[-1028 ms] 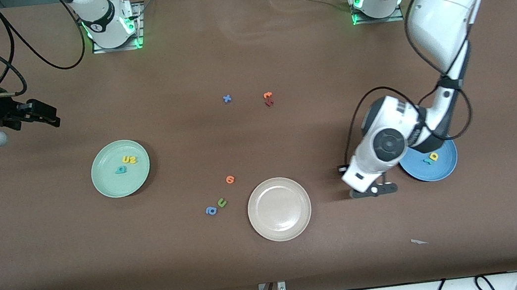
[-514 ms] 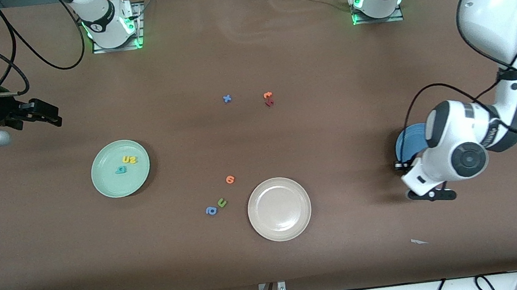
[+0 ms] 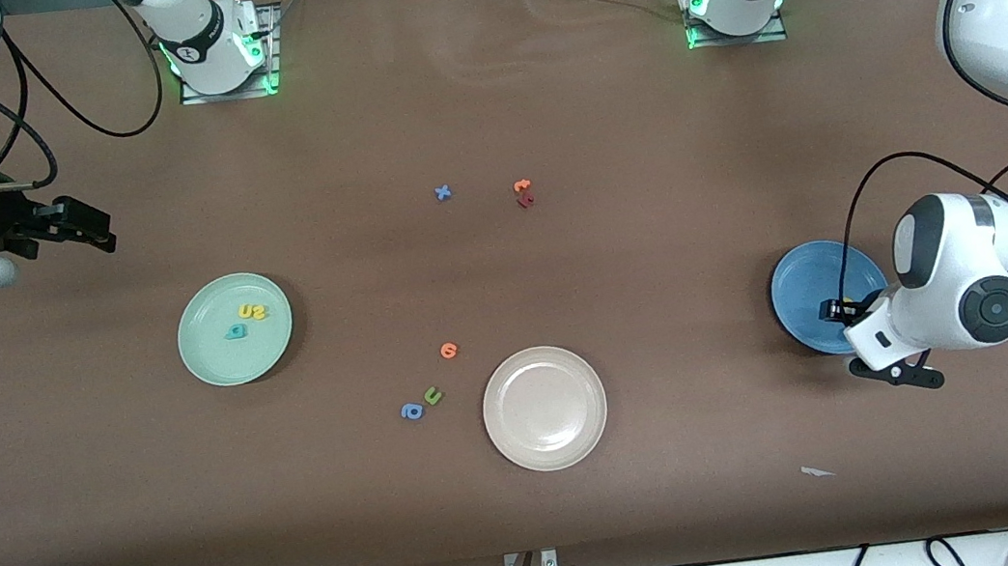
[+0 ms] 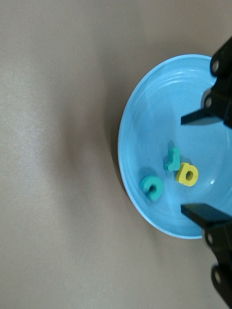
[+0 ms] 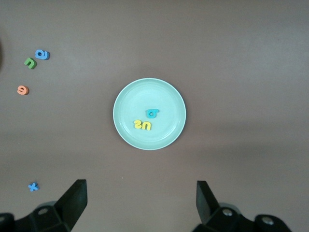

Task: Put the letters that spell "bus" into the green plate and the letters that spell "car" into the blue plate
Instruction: 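Drop the teal c on the blue plate with the left gripper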

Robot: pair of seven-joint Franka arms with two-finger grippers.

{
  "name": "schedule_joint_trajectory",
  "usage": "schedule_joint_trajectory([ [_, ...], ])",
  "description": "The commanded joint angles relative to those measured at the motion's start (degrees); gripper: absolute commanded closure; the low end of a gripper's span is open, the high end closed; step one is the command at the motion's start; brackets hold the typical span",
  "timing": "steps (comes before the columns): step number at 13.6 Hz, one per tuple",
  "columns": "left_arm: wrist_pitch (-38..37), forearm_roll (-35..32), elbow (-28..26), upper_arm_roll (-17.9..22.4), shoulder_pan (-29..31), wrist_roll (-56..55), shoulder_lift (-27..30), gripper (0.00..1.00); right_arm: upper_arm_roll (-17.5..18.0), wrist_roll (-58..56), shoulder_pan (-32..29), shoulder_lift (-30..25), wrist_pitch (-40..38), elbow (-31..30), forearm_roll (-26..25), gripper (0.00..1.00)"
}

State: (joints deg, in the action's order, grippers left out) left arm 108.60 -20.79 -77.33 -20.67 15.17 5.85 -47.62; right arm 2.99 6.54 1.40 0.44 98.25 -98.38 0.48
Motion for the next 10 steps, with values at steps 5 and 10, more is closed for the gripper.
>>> schedule_joint_trajectory([
  [5,-3.6,0.8,-1.1,-0.6,1.8,-1.6,7.7,0.00,0.9,-0.3,0.4,-0.4,1.3,-0.4,-1.8,0.00],
  [10,-3.5,17.8,-14.8,16.0,-9.1,3.5,24.6,0.00,0.9,-0.3,1.1,-0.4,1.7,-0.4,-2.7,0.00],
])
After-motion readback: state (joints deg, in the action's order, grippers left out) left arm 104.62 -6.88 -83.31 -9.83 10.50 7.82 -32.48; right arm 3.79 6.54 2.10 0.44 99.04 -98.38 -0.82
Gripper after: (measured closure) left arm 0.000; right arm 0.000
